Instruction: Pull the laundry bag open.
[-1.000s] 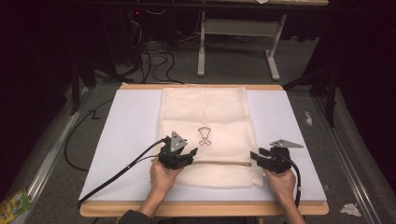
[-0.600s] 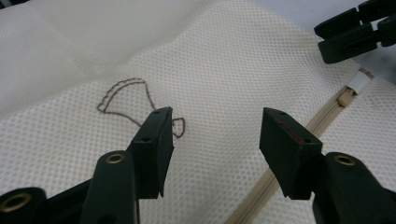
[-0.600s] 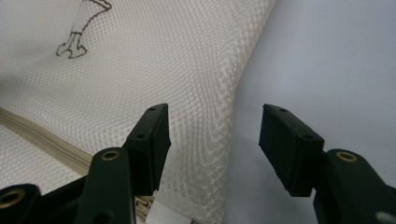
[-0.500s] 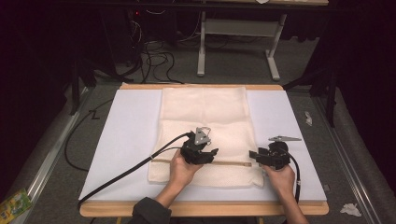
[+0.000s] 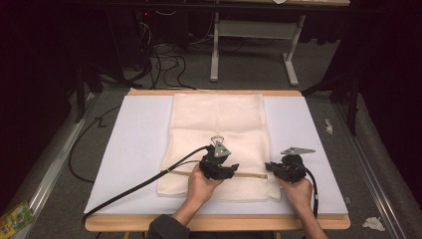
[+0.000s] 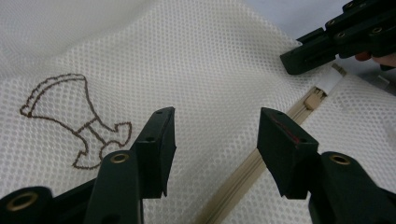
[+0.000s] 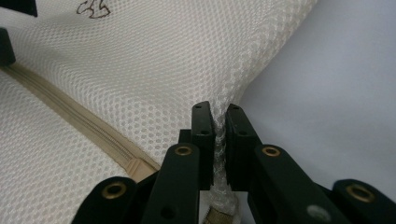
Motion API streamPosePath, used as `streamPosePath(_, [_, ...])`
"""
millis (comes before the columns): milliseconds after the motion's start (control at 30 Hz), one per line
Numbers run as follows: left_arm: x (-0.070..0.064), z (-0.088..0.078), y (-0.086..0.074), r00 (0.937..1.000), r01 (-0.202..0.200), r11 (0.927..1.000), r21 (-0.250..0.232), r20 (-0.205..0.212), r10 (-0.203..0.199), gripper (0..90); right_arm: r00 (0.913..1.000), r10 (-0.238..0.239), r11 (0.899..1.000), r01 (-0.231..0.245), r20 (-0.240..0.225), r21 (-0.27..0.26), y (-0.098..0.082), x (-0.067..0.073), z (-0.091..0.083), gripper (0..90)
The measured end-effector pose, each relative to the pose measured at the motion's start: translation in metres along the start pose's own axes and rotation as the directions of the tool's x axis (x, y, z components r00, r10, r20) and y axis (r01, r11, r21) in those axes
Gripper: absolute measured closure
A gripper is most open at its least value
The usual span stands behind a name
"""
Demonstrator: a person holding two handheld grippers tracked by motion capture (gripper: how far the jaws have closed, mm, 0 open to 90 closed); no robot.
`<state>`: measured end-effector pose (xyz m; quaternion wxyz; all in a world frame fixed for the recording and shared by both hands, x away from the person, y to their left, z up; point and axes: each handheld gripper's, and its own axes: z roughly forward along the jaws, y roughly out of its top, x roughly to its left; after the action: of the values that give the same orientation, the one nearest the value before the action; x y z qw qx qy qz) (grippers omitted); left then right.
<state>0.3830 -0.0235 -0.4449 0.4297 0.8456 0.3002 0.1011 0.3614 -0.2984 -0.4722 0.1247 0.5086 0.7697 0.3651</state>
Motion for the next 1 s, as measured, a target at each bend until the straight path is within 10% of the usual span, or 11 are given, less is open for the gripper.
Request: streamPosePath(1000, [-0.043, 0.026, 0.017, 0.9856, -0.095, 0.9951, 0.028, 0.144, 0.090, 58.7, 0.9965, -0.017, 0.993, 0.008, -0.082, -0.115, 0.009, 0.001, -0.020, 88.2])
